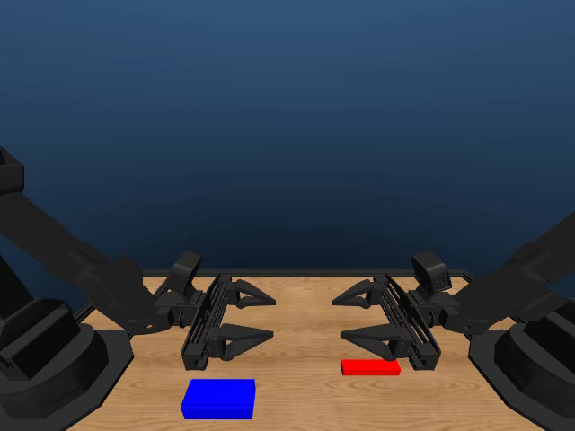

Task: Insert peg into socket

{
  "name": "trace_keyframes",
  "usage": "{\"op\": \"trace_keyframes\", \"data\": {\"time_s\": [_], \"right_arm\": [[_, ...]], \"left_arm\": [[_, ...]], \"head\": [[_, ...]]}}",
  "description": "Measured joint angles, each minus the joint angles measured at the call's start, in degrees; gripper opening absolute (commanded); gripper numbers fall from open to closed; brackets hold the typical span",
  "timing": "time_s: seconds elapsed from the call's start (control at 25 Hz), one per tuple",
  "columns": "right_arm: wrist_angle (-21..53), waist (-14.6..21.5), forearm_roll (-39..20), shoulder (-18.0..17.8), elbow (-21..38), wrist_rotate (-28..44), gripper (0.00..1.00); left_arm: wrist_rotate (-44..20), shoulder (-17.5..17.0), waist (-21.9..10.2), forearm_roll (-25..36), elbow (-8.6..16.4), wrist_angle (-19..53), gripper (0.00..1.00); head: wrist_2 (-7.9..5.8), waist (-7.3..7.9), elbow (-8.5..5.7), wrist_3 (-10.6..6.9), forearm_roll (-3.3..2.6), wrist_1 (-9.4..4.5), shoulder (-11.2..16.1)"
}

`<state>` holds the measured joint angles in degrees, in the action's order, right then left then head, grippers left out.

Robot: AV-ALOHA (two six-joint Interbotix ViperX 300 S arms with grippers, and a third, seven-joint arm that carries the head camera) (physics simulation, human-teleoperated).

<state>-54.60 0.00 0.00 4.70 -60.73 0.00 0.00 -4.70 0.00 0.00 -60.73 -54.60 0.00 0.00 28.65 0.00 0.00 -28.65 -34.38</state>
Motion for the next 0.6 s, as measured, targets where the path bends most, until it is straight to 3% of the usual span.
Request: {"op": "trace_keyframes", "data": {"time_s": [0.12, 0.24, 0.4, 0.6], "right_arm": [[2.28, 2.18, 4.93, -2.57, 1.19, 2.77, 1.0], [5.01, 4.08, 7.7, -2.53, 2.86, 2.21, 1.0], [8.21, 5.8, 9.74, -1.69, 4.1, 0.82, 1.0], [10.98, 7.38, 11.06, -1.52, 4.71, 0.6, 1.0]], "left_arm": [[-3.56, 0.49, -3.34, -4.91, -0.32, -2.47, 1.0], [-3.18, -0.61, -6.12, -7.3, 0.45, -2.93, 1.0], [-1.77, -1.73, -8.27, -8.62, 1.5, -2.47, 1.0], [-1.55, -1.43, -9.76, -14.38, 0.86, 2.11, 1.0]], "head": [[2.19, 0.63, -2.0, -0.28, 0.7, -5.96, 0.04], [2.9, 1.33, -2.64, -0.72, 1.04, -9.31, 0.04], [3.07, 1.94, -2.65, -1.41, 1.15, -11.74, -0.17], [3.19, 1.99, -2.63, -1.48, 1.12, -13.17, -0.39]]}}
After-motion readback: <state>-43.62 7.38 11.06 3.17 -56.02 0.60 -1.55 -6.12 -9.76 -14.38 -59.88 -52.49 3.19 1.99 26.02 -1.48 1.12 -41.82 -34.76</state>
